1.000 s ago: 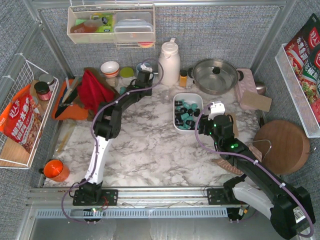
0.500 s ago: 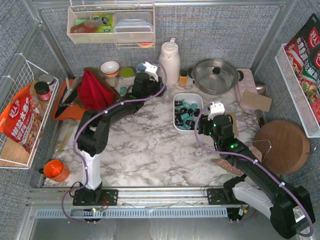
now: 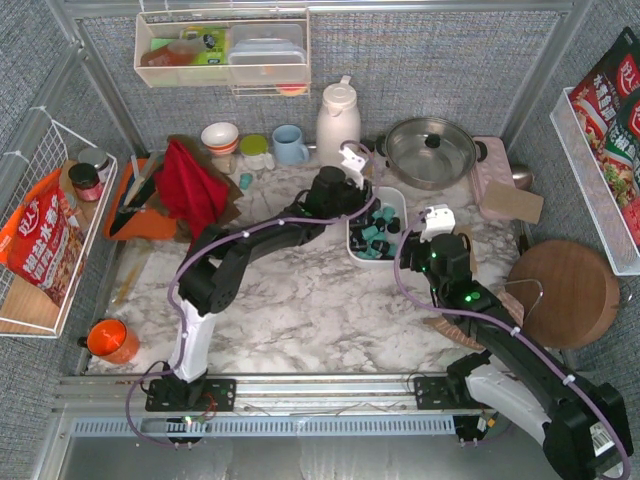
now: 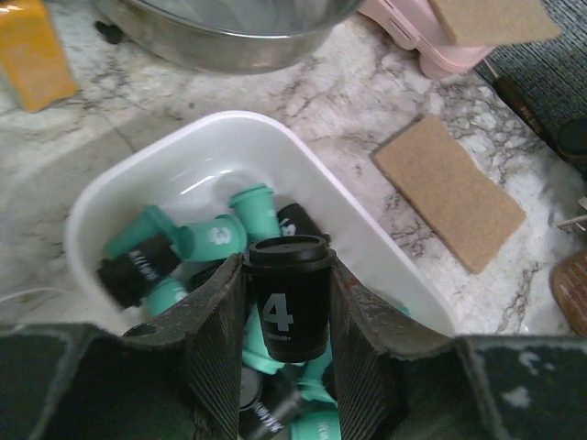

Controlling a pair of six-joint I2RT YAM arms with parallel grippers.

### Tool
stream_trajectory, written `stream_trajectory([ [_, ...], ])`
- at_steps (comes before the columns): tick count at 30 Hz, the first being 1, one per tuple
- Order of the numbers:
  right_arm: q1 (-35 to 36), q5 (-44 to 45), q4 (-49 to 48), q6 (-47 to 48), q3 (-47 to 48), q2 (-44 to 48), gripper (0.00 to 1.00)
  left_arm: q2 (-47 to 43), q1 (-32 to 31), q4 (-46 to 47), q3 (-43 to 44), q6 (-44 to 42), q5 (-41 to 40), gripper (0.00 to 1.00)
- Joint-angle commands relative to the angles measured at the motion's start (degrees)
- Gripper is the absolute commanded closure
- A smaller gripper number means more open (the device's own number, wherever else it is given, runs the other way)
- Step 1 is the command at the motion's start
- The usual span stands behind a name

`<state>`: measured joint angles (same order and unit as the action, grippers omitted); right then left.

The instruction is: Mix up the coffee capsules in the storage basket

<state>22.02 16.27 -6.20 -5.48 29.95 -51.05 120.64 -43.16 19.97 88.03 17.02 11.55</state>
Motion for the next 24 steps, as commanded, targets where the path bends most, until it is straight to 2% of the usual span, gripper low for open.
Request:
stream_trajectory([
  [1, 0.0, 1.6, -1.8, -0.6, -0.5, 1.2, 0.35, 2.0, -2.1, 0.8, 2.1, 0.2, -0.7, 0.61],
  [6, -0.1, 1.7, -1.8, -0.6, -0.6, 1.7, 0.35, 4.1, -3.7, -1.9, 4.4, -1.6, -2.2, 0.54],
  [13, -0.1, 1.8, -1.7, -0.6, -0.6, 1.9, 0.35, 2.7, -3.9, -1.7, 3.6, -1.6, -2.5, 0.31],
  [18, -0.1, 1.8, -1.7, -0.6, -0.6, 1.8, 0.35, -0.9, -3.9, 1.2, 0.1, -2.6, -3.6, 0.25],
  [24, -0.1, 1.7, -1.6, -0.6, -0.6, 1.7, 0.35, -5.7, -2.8, 0.9, -3.8, -6.1, -14.1, 0.23],
])
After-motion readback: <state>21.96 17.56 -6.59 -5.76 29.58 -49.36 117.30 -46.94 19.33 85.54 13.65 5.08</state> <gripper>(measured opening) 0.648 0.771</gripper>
